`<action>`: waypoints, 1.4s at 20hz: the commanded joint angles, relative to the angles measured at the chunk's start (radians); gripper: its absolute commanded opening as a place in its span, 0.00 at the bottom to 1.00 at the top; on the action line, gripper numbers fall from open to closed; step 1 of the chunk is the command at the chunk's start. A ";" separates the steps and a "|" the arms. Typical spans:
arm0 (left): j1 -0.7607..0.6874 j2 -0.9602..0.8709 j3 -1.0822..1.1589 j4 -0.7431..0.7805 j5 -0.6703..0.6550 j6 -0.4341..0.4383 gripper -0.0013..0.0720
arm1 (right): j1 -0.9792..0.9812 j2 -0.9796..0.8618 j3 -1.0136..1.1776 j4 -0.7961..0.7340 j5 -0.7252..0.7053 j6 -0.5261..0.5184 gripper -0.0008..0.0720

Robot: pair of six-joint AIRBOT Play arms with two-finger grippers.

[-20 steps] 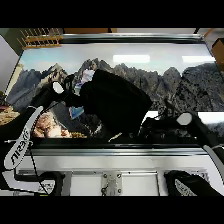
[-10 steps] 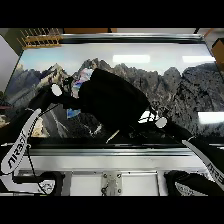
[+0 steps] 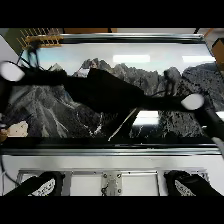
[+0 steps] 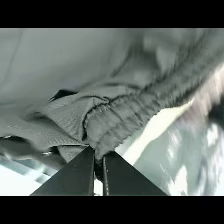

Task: Fold the clothes and pants, and hang the long-sleeved shirts on hangers.

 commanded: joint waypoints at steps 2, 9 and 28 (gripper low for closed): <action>-0.036 0.235 0.339 -0.005 -0.030 0.002 0.03 | -0.060 0.178 0.419 -0.040 0.175 0.043 0.04; -0.149 0.410 0.523 0.002 0.037 0.001 0.03 | -0.060 0.340 0.594 -0.053 0.212 0.286 0.04; -0.109 -0.568 0.524 -0.156 0.272 -0.026 0.99 | -0.195 -0.274 0.303 -0.237 -0.243 0.387 0.84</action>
